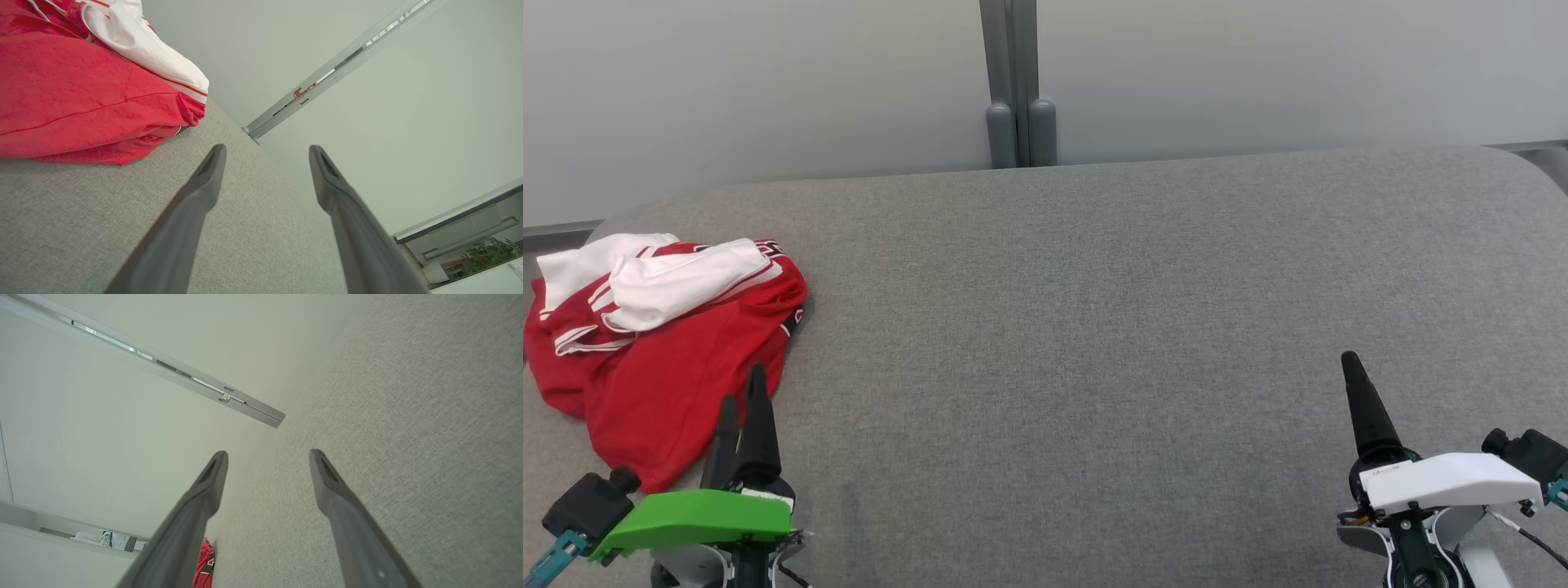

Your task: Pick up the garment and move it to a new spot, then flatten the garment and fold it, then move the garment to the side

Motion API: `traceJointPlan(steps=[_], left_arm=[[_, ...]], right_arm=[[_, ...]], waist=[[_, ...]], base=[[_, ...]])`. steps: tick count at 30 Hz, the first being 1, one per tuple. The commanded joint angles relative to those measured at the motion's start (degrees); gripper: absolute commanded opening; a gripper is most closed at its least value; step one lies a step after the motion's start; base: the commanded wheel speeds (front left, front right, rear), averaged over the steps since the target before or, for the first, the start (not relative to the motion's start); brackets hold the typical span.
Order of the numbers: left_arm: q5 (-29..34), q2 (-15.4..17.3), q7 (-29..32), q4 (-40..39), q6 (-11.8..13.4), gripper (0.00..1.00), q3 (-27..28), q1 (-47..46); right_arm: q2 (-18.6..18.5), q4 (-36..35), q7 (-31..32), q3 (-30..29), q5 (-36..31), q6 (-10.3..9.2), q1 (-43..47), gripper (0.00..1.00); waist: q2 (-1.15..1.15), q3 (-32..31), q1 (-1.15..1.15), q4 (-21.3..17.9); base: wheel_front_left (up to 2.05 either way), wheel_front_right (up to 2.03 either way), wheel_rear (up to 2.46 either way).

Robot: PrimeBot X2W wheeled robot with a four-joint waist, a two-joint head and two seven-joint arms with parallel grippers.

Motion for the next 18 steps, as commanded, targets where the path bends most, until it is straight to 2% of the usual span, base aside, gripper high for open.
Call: traceJointPlan(steps=[1,18], left_arm=[[2.4,0.6,-0.6,-1.1,0.0,1.0,0.0,-0.2],[19.4,2.0,-3.7,-3.4,0.6,1.0,-2.0,0.9]], right_arm=[[-0.4,-1.3,-0.6,0.3,-2.0,0.03,-0.3,1.0],[-0.5,-3.7,-3.7,2.5,-15.1,0.03,0.6,1.0]], waist=[[0.0,0.0,0.0,0.0],[0.0,-0.4,0.0,0.1]], base=[[0.0,0.0,0.0],[0.0,0.0,0.0]])
